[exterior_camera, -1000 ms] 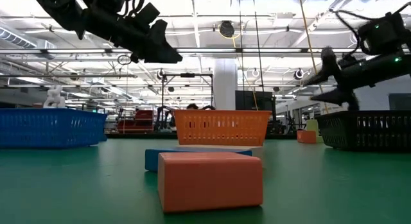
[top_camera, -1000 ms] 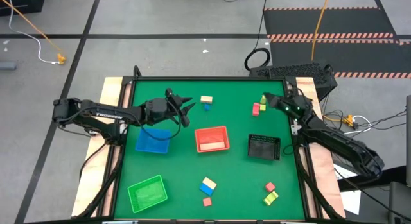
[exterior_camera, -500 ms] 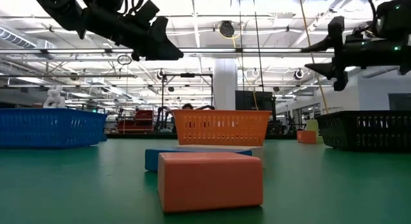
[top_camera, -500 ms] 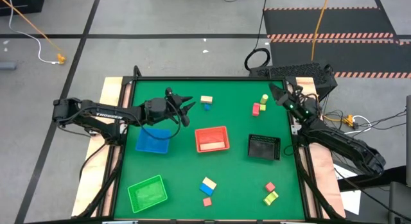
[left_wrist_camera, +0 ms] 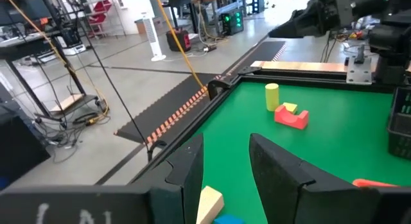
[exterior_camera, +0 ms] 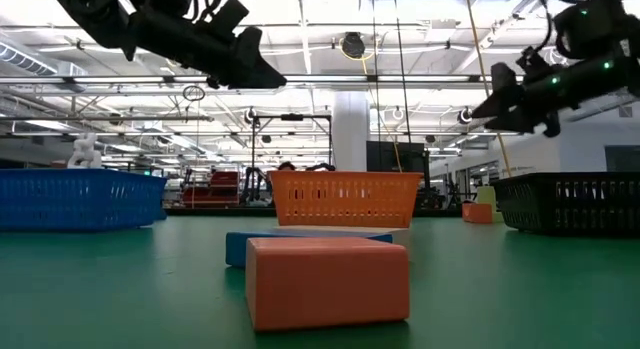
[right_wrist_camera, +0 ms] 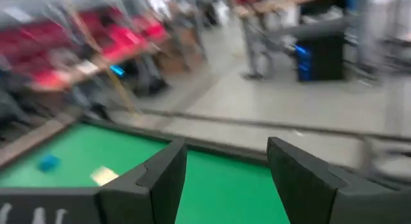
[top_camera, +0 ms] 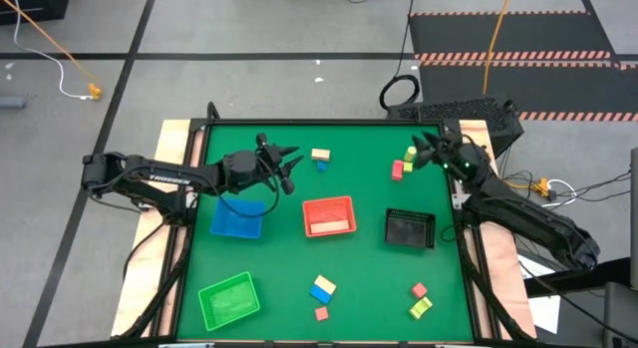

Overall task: Sort & place blocks by color
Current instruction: Put the top green block into the black bin

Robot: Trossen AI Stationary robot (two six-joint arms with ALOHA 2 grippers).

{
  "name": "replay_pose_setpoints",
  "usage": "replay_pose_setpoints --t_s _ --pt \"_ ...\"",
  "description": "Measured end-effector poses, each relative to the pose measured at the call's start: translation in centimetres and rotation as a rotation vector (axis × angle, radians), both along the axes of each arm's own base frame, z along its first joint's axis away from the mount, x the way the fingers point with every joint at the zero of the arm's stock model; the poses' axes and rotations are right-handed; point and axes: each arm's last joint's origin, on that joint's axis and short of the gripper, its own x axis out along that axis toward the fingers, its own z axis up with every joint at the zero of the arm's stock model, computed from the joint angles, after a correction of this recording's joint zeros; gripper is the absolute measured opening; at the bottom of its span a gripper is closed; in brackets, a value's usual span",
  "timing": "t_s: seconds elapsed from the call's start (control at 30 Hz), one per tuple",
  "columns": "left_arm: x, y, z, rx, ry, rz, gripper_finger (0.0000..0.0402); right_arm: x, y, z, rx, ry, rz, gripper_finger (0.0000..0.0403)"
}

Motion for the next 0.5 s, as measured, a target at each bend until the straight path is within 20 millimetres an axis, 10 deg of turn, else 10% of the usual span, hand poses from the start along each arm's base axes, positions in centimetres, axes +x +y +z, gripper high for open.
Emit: replay_pose_setpoints --t_s 0.5 --pt "-0.4 1.9 0.1 0.000 -0.016 0.072 0.0127 1.7 -1.0 -2.7 0.344 0.334 -0.080 0.0210"
